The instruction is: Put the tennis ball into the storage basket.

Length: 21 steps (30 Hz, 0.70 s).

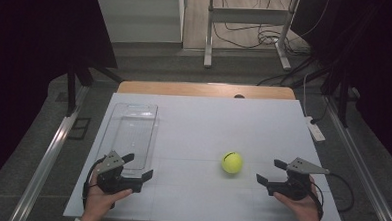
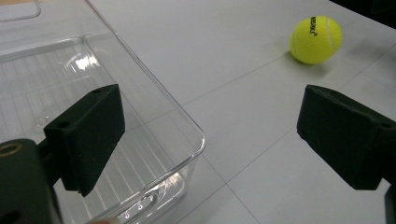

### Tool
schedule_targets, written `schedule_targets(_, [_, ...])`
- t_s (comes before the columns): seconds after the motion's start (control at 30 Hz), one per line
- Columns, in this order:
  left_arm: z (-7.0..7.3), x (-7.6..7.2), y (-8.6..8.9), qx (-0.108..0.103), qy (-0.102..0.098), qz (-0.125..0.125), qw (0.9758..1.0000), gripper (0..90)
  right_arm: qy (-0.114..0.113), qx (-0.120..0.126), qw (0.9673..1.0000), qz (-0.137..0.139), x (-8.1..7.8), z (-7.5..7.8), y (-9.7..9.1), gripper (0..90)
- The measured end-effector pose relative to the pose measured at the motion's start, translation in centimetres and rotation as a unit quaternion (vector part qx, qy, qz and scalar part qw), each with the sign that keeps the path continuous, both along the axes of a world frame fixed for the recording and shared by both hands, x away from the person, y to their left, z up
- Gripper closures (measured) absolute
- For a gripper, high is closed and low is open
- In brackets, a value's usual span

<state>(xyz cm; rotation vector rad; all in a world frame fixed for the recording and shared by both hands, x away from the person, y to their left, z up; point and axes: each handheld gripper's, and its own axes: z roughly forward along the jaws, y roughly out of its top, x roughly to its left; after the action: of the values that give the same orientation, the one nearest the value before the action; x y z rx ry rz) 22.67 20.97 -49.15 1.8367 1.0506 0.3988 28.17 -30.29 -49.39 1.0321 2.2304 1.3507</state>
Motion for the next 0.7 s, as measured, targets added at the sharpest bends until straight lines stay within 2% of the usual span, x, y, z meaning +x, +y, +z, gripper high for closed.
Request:
schedule_targets(0.33, [0.7, 0.4, -0.5, 0.004, 0.004, -0.008, 0.9999, 8.9, 0.004, 0.006, 1.0, 0.0, 0.0, 0.0, -0.1, 10.0])
schedule_targets(0.7, [1.2, 0.9, -1.1, 0.006, 0.004, -0.019, 0.9998, 8.9, 0.005, 0.003, 1.0, 0.001, 0.0, -0.1, -0.1, 10.0])
